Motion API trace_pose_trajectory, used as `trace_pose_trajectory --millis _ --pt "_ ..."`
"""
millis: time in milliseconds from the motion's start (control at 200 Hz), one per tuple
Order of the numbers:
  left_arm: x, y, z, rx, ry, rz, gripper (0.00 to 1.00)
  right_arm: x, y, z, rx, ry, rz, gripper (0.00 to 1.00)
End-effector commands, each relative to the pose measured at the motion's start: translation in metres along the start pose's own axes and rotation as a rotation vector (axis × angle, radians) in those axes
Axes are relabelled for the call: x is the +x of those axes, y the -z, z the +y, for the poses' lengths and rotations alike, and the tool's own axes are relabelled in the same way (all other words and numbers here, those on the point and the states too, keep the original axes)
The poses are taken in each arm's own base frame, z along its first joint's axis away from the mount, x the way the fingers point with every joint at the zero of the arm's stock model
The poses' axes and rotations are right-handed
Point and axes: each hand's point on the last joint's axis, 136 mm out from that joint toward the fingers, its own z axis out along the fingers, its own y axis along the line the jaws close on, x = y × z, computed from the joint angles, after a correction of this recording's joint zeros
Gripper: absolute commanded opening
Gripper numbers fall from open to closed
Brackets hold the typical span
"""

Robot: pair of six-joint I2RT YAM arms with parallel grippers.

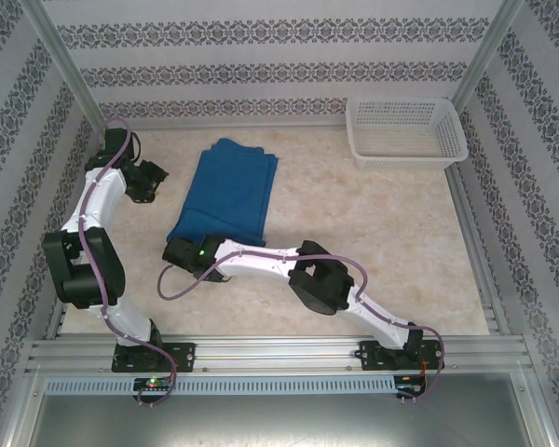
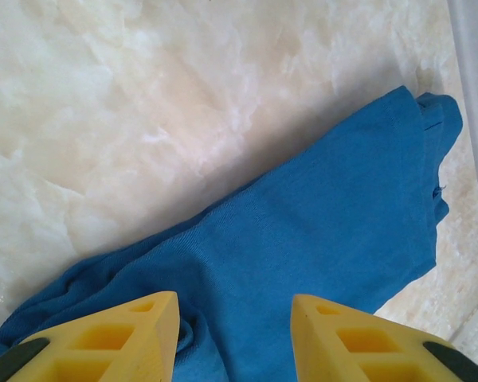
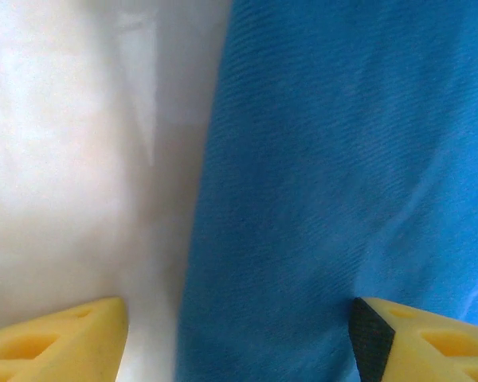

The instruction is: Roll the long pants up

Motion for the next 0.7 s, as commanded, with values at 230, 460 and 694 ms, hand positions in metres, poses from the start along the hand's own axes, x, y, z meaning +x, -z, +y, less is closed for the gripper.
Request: trace_pose_trajectory --millis 230,460,694 --pt "0.002 -0.006 0.011 -0.023 0.012 0.040 0.40 0.005 -0.035 -0.053 0.175 -0.026 0.046 0.00" --pt "0.002 -0.010 0.014 -0.022 0.021 0.049 0.40 0.005 0.009 -0.055 -0.044 -0.091 0.005 0.00" --pt "0.002 -0.014 0.014 -0.018 0.025 0.059 0.39 0.000 0.068 -0.054 -0.320 -0.189 -0.039 0.00"
